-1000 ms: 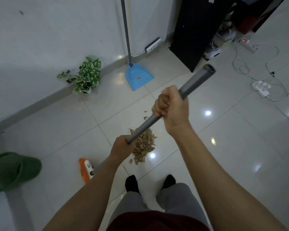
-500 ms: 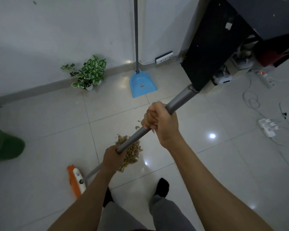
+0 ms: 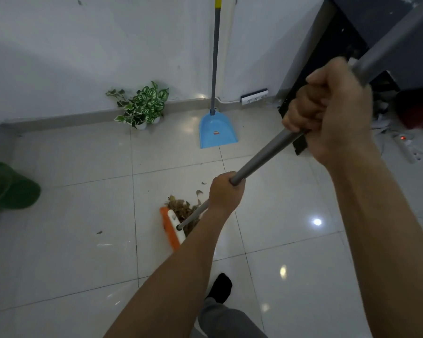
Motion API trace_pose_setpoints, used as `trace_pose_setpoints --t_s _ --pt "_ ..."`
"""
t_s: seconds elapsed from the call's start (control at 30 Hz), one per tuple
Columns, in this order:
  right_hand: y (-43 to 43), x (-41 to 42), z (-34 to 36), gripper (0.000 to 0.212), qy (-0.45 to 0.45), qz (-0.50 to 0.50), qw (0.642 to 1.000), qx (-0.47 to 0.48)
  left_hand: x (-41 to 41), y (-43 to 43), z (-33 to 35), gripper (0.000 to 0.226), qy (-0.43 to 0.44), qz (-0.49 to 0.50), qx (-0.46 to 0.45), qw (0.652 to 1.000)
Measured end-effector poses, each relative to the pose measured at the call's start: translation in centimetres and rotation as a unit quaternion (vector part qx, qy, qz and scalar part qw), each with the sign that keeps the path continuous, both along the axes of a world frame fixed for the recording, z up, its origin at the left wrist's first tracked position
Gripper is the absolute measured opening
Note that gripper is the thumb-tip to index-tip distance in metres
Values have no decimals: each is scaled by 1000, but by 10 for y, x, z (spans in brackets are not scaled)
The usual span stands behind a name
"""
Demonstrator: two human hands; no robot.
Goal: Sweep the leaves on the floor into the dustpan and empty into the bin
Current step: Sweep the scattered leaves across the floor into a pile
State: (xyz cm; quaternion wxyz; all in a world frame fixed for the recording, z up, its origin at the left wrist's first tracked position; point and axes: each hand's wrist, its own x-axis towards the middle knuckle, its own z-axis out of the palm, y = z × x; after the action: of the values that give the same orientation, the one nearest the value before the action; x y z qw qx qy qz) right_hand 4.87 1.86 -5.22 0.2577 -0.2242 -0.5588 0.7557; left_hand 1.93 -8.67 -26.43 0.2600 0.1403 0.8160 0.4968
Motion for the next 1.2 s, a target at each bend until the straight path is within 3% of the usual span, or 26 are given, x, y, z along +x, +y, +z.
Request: trace_pose_setpoints --t_s 0.33,0.53,0.7,0.87,1.0,1.2 --pt "-35 -24 28 45 43 16 999 4 -35 -43 25 39 44 -4 3 999" --pt "-88 -55 -6 38 30 -11 996 -80 -73 -129 8 41 111 -27 -97 989" --pt "-150 -86 -52 39 28 24 990 -139 -102 -208 -22 49 84 -23 -146 985" --pt "-208 -103 -100 35 -40 74 989 -120 -124 -268 -66 44 16 -26 -204 979" --pt "-211 -113 -105 36 -44 47 991 -121 -145 -269 -76 44 5 -82 -194 977" --pt "-191 -95 -105 35 -30 -49 992 -111 -167 -224 -74 45 55 -169 -214 961"
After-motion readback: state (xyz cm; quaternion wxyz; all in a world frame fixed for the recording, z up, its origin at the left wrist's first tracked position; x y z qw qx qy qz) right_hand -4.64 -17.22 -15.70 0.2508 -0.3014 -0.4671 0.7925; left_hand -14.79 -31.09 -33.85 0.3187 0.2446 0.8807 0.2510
